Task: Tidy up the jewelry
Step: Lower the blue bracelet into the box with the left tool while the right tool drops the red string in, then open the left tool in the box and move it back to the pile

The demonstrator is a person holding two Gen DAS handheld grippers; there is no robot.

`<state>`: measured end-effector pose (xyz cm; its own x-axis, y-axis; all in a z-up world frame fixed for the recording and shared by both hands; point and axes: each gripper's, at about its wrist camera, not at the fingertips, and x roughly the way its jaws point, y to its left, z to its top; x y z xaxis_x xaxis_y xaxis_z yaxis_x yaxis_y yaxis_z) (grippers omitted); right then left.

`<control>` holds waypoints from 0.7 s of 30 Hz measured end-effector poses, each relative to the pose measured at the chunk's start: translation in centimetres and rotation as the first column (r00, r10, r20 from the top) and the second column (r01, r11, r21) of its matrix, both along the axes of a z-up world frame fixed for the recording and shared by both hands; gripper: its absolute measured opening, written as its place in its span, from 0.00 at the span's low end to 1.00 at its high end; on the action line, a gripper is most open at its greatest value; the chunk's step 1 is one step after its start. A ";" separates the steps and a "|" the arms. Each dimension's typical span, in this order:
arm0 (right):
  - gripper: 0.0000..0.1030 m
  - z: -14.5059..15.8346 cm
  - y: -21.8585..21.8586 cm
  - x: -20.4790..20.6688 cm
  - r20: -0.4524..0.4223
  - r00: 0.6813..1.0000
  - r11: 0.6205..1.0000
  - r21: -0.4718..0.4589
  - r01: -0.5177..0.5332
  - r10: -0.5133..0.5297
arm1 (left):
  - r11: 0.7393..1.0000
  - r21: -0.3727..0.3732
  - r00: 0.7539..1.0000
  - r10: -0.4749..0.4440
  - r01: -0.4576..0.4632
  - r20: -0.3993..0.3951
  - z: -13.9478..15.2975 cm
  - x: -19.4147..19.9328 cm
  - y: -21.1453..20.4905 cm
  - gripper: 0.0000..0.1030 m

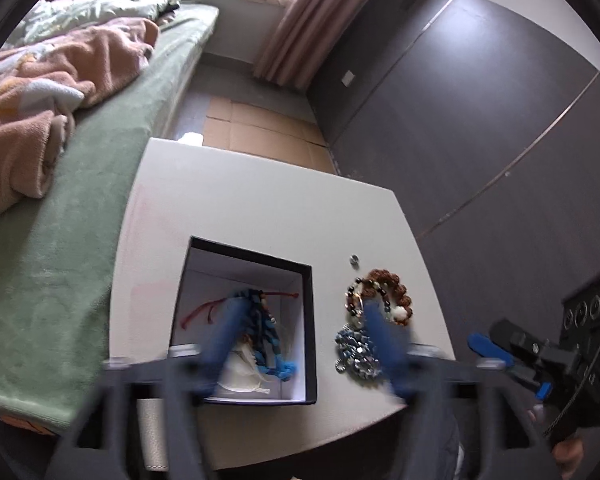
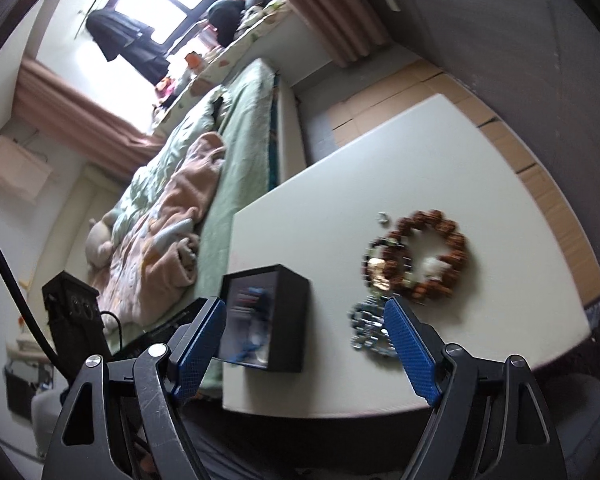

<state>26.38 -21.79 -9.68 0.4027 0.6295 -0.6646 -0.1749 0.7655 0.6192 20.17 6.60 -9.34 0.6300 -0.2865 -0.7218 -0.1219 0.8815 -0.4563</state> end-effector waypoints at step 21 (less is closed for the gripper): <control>0.79 -3.6 -8.9 -2.8 0.007 0.993 0.993 -0.030 0.116 -0.116 | 0.971 0.149 0.982 -0.187 0.185 -0.003 0.1 0.8 -10.9 0.78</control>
